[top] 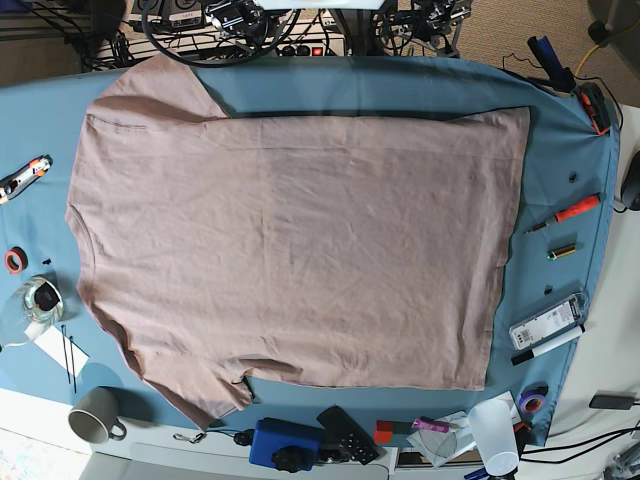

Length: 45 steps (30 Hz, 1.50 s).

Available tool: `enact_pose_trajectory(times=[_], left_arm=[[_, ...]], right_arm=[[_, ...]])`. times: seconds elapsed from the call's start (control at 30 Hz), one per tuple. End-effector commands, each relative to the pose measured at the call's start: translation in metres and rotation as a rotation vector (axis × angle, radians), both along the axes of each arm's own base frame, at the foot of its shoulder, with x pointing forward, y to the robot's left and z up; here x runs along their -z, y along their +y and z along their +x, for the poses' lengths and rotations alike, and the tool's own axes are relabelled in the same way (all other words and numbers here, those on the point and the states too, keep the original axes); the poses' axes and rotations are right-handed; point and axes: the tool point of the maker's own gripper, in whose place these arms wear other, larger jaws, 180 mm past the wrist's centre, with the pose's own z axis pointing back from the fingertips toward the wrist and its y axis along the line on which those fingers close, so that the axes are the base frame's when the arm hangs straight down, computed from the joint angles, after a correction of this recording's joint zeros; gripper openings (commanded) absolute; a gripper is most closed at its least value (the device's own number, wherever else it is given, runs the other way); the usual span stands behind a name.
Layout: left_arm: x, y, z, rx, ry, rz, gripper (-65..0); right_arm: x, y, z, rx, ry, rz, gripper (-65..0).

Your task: Fold the T-shirt properly

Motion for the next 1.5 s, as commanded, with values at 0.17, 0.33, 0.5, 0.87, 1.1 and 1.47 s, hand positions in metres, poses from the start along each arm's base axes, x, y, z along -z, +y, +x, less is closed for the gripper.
enact_pose_trajectory(times=[0.17, 0.33, 0.5, 0.87, 1.1, 1.47], left_arm=[[-0.001, -0.001, 0.003, -0.002, -0.015, -0.003, -65.0], [-0.001, -0.001, 0.003, -0.002, -0.015, -0.003, -65.0], [-0.001, -0.001, 0.003, -0.002, -0.015, -0.003, -65.0], [-0.001, -0.001, 0.003, -0.002, -0.015, -0.003, -65.0], [-0.001, -0.001, 0.003, -0.002, -0.015, -0.003, -65.0], [-0.001, 0.002, -0.012, 0.111, -0.005, 0.027, -65.0]], right_arm=[[-0.001, 0.000, 0.004, 0.006, -0.016, 0.007, -65.0], [-0.001, 0.000, 0.004, 0.006, -0.017, 0.007, -65.0], [-0.001, 0.000, 0.004, 0.006, -0.017, 0.007, -65.0], [-0.001, 0.000, 0.005, 0.006, -0.020, 0.008, -65.0], [-0.001, 0.000, 0.005, 0.006, -0.020, 0.008, -65.0], [-0.001, -0.014, 0.002, 0.003, -0.008, -0.016, -65.0]])
